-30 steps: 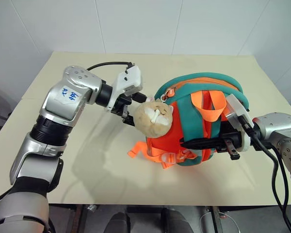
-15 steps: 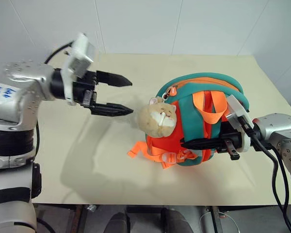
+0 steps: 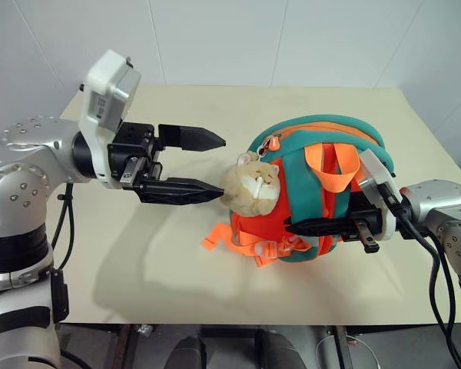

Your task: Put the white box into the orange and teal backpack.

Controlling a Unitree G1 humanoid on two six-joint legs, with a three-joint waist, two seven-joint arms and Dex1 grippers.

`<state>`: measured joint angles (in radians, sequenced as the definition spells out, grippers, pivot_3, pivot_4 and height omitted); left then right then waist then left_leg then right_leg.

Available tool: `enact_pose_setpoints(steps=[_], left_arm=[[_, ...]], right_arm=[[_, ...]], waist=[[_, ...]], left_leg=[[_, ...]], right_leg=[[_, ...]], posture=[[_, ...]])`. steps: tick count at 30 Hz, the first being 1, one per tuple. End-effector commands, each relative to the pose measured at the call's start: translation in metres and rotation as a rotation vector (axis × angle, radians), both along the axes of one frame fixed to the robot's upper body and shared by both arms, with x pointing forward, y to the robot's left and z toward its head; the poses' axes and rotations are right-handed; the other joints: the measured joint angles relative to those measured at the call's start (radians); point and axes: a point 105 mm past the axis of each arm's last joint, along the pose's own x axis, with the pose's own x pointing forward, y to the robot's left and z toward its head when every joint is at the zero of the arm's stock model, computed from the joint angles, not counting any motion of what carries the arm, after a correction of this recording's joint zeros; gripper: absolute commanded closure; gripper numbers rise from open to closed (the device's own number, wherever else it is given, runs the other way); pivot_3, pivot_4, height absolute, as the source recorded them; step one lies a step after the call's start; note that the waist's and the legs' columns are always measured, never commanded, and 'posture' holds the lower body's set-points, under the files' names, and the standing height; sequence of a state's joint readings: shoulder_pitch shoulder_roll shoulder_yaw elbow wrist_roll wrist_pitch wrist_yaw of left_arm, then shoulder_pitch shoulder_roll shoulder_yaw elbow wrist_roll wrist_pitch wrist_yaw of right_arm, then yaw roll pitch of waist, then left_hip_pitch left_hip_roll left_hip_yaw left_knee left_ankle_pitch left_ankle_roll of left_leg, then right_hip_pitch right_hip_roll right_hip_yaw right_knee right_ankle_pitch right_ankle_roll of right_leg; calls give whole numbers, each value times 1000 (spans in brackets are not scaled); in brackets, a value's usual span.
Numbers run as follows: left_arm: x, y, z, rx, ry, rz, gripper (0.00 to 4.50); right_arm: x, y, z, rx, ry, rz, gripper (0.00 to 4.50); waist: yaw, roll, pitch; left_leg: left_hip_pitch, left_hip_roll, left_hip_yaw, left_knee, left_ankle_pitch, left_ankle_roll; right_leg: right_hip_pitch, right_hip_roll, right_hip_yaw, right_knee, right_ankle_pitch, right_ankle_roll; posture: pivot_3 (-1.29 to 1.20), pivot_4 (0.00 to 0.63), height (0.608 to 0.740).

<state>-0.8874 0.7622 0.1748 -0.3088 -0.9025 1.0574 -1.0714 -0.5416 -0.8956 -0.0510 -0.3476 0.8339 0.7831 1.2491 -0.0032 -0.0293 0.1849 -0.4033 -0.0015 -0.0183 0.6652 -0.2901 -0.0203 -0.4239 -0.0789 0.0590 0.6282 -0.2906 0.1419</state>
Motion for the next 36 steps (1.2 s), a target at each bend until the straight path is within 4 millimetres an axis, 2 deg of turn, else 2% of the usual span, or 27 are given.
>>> enact_pose_setpoints(steps=[1,11,16,21,30,33,36], left_arm=[[5,-9,-12,44,-5,23,18],[16,-30,-21,56,11,9,18],[29,-39,-32,105,32,48,18],[28,-44,-31,101,10,18,18],[30,-49,-27,91,26,9,18],[35,-49,-22,75,55,29,613],[36,-48,-18,74,62,37,1510]], right_arm=[[-1,0,13,32,-65,4,3977],[-2,2,11,36,-63,-6,3977],[-2,2,13,52,-68,-13,3977],[-7,4,23,167,-96,16,3977],[-8,4,26,218,-146,11,3977],[-8,3,25,216,-148,7,3977],[-8,3,24,216,-151,2,3977]], waist=[[0,0,0],[0,0,0],[1,0,0],[1,0,0],[2,0,0],[2,0,0],[2,0,0]], left_leg=[[0,0,0,0,0,0],[1,0,0,-1,0,0],[1,0,1,0,0,0],[1,0,1,-1,0,0],[0,-1,1,-1,0,0],[0,-1,1,-1,0,0],[0,-1,0,-1,0,0]], right_leg=[[0,0,0,0,0,0],[1,0,0,-1,0,0],[1,0,0,-1,0,0],[1,0,0,0,0,0],[1,0,0,-1,0,0],[1,0,-1,0,0,0],[1,0,0,-1,0,0]], posture=[[0,150,740],[0,150,740],[0,150,740],[0,150,740],[0,150,740],[0,150,740],[0,150,740]])
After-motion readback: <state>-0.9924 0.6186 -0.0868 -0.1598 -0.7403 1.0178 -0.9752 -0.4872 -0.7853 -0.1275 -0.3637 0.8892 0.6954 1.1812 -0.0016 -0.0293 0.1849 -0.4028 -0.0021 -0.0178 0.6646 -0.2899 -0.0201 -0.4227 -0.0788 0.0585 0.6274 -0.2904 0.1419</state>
